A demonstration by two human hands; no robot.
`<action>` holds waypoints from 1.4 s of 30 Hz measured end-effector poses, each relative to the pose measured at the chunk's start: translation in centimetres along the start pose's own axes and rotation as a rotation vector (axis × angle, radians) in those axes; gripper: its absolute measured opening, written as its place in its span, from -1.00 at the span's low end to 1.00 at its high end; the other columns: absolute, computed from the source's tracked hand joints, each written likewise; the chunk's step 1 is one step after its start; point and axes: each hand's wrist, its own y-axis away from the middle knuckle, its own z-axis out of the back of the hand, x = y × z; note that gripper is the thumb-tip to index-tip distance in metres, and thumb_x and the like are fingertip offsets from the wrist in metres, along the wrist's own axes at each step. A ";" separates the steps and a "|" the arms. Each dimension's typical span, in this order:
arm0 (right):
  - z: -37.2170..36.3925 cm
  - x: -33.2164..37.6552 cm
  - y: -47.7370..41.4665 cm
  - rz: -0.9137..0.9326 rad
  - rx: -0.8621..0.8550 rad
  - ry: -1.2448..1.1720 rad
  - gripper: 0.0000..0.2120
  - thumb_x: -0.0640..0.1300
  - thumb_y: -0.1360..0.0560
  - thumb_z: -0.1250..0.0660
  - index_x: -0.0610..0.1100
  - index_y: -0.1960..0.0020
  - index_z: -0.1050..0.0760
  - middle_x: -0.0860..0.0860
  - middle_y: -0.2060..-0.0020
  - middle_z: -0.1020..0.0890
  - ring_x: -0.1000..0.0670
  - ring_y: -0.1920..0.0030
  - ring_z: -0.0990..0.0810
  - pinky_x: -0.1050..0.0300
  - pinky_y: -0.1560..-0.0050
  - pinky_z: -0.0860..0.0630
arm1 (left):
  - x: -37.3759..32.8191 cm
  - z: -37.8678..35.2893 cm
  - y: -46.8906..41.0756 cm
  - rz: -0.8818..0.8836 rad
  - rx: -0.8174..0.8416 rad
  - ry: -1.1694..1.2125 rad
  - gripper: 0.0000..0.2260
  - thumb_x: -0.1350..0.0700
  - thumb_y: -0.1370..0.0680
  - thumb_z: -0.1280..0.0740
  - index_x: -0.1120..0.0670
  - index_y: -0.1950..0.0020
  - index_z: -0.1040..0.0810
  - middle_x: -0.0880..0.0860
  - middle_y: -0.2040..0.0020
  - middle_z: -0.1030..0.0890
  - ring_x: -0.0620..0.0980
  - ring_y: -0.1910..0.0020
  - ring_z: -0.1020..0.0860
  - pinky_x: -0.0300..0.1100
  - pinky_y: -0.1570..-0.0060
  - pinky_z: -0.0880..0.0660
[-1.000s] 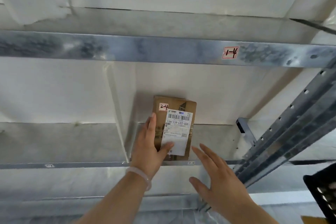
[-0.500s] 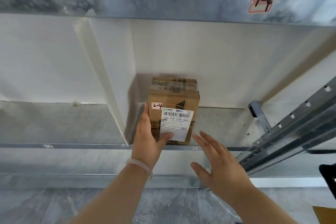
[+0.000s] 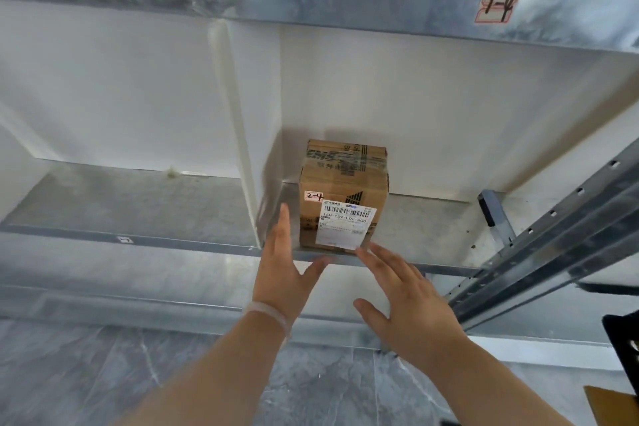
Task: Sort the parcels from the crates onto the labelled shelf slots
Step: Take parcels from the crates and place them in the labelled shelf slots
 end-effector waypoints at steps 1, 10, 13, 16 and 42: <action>-0.1 0.6 0.0 0.022 0.010 0.008 -0.32 0.35 -0.51 -0.07 0.33 -0.45 0.28 0.25 -0.54 0.06 0.07 -0.52 -0.06 0.00 -0.46 -0.11 | 0.1 0.7 1.1 0.004 0.011 -0.051 -0.07 -0.02 -0.45 -0.51 -0.19 -0.56 0.11 0.04 -0.54 -0.28 0.04 -0.52 -0.25 -0.05 -0.44 -0.28; 0.8 13.0 -2.0 0.434 0.040 0.049 -0.36 0.34 -0.53 -0.07 0.28 -0.49 0.18 0.21 -0.55 0.04 0.07 -0.54 0.02 0.12 -0.42 0.14 | 1.9 15.5 7.9 -0.087 -0.228 -0.452 -0.34 -0.04 -0.43 -0.53 0.08 -0.47 -0.41 0.14 -0.41 -0.49 0.20 -0.33 -0.49 0.19 -0.22 -0.50; 0.6 19.7 -2.1 0.565 0.041 0.055 -0.35 0.36 -0.51 -0.05 0.26 -0.50 0.13 0.17 -0.55 0.05 0.03 -0.55 0.04 -0.03 -0.51 0.01 | 2.7 22.2 10.6 -0.035 -0.288 -0.630 -0.38 -0.10 -0.44 -0.51 0.09 -0.43 -0.47 0.15 -0.41 -0.49 0.22 -0.33 -0.50 0.20 -0.24 -0.48; -0.4 27.0 -2.0 0.708 0.044 0.042 -0.34 0.34 -0.52 -0.09 0.23 -0.52 0.09 0.15 -0.55 0.02 0.04 -0.54 0.02 0.00 -0.52 -0.04 | 3.9 28.9 14.6 0.005 -0.340 -0.742 -0.36 -0.11 -0.41 -0.53 0.10 -0.42 -0.49 0.16 -0.40 -0.49 0.22 -0.33 -0.50 0.17 -0.28 -0.46; -17.9 87.8 22.8 1.655 0.152 -0.181 -0.30 0.30 -0.51 -0.14 0.18 -0.55 0.05 0.11 -0.55 -0.05 0.11 -0.53 0.05 0.20 -0.47 0.24 | 16.1 72.9 57.5 0.826 -0.890 -1.031 -0.36 -0.30 -0.55 -0.22 -0.20 -0.58 -0.10 -0.07 -0.59 -0.15 -0.03 -0.57 -0.09 0.05 -0.53 -0.04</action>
